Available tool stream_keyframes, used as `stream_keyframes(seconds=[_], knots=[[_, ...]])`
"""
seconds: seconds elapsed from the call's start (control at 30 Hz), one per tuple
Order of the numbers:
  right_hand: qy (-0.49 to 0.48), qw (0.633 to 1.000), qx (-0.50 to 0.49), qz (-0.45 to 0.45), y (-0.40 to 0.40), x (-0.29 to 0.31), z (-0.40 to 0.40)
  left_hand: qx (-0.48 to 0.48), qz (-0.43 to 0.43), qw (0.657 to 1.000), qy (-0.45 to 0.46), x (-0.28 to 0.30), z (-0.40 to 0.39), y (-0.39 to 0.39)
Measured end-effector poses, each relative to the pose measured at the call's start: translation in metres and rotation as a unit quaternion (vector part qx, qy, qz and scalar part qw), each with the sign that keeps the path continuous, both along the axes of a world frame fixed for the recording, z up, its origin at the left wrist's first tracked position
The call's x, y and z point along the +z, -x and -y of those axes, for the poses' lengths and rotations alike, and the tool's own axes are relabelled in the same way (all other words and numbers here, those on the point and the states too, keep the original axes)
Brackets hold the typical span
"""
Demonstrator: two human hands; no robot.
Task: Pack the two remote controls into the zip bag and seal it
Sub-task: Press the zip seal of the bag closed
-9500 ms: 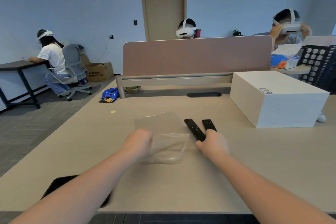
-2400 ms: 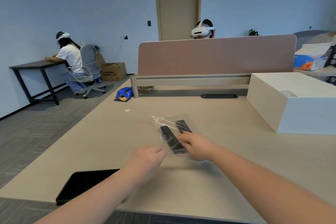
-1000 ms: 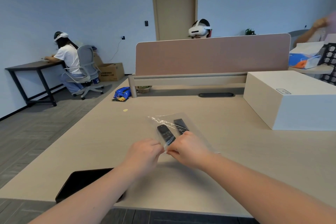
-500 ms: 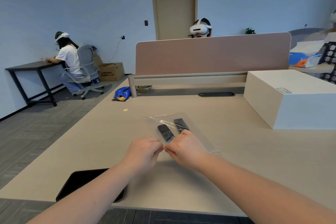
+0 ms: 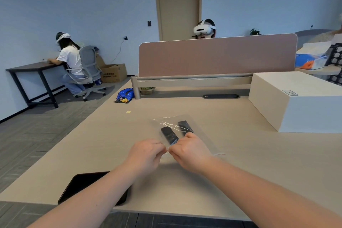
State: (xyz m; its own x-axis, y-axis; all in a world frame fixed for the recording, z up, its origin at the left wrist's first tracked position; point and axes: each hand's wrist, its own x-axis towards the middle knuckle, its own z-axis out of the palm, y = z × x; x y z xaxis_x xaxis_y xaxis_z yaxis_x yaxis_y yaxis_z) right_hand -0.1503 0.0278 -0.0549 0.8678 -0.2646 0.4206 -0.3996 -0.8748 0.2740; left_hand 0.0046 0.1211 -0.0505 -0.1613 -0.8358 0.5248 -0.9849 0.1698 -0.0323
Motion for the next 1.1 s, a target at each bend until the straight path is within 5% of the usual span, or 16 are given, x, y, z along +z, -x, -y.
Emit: stream_keyframes(seconds=[1.1], knots=[[0.003,1.0,-0.014,0.013,0.011,-0.004,0.005,0.008,0.043,0.999,0.03,-0.002,0.003,0.01]])
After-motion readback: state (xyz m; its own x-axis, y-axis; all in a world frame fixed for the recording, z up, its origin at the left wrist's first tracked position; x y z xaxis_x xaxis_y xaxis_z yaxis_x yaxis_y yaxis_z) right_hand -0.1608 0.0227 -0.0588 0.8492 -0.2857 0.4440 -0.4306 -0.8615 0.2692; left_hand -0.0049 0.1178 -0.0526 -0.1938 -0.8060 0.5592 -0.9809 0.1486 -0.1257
